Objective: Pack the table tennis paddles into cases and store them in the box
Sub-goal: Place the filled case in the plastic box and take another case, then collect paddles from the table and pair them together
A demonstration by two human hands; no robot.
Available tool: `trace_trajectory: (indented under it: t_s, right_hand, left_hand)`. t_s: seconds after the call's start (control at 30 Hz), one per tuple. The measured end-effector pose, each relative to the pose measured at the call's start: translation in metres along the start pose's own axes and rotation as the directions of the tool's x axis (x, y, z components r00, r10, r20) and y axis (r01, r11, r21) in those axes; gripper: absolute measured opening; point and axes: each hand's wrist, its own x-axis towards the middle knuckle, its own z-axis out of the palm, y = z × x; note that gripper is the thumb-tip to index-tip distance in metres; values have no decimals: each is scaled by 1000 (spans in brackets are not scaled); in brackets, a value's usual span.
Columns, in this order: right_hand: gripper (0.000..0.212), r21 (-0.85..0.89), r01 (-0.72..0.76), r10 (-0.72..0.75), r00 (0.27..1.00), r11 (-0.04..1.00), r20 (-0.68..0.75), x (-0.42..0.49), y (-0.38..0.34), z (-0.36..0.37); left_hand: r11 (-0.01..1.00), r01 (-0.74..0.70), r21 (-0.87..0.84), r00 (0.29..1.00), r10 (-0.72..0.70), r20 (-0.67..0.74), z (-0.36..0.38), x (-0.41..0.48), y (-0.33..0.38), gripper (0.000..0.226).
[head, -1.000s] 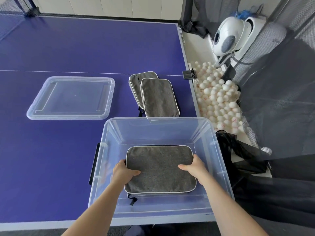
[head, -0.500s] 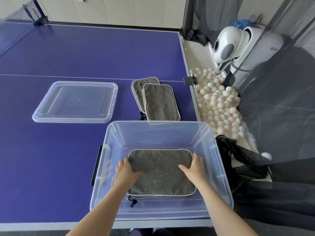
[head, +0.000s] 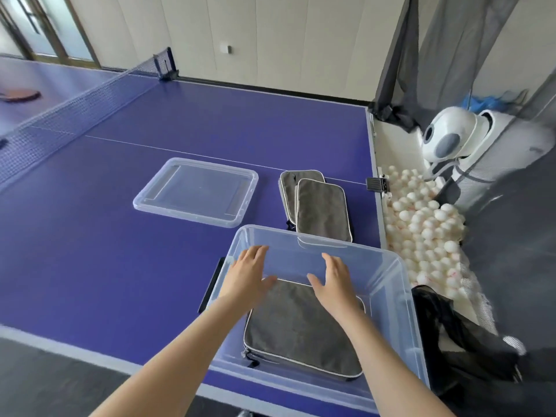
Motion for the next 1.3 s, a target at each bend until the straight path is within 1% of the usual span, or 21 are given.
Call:
trace_trajectory:
  t_s: [0.03,0.13,0.3,0.47,0.6,0.73,0.83,0.93,1.03,1.17,1.3]
  right_hand:
    - [61,1,31,-31,999,1000,17,3,-9,1]
    - [61,-11,150,-149,987,989,65,10,-42,8]
    - [61,-45,318,-310,942,947,129,19,-103,28]
    - [60,-112,476,-444,868,873,223,12,-163,64]
    - [61,-172,590,-524,792,789,313,-9,-208,102]
    - [62,-201,646,-518,729,736,447,-37,-257,148]
    - [63,-210,689,-507,673,693,538,-62,-297,185]
    - [64,-220,733,-488,615,644,620,-84,-335,221]
    - [64,-223,776,-470,555,590,687,-106,-371,256]
    - [61,-201,853,-474,447,482,758,-139,-416,299]
    - [64,-149,906,-476,341,396,811,-160,-455,335]
  left_hand:
    - [1000,3,8,999,-3,-40,-8,-1,-1,68]
    - [997,73,22,985,-68,-158,-34,-13,-19,69]
    - [972,233,17,947,-223,-230,-66,-45,-73,69]
    - [919,393,13,896,-380,-228,-83,-95,-135,71]
    - [850,527,24,842,-518,-152,-89,-145,-191,72]
    - [778,627,39,778,-624,-77,-96,-205,-252,72]
    - [716,697,35,717,-697,-36,-104,-253,-297,73]
    - [657,753,37,658,-753,-9,-111,-297,-337,74]
    - [598,800,39,598,-801,17,-117,-338,-371,70]
    - [503,864,4,501,-862,73,-121,-388,-406,68]
    - [421,906,-49,424,-900,97,-121,-420,-432,67]
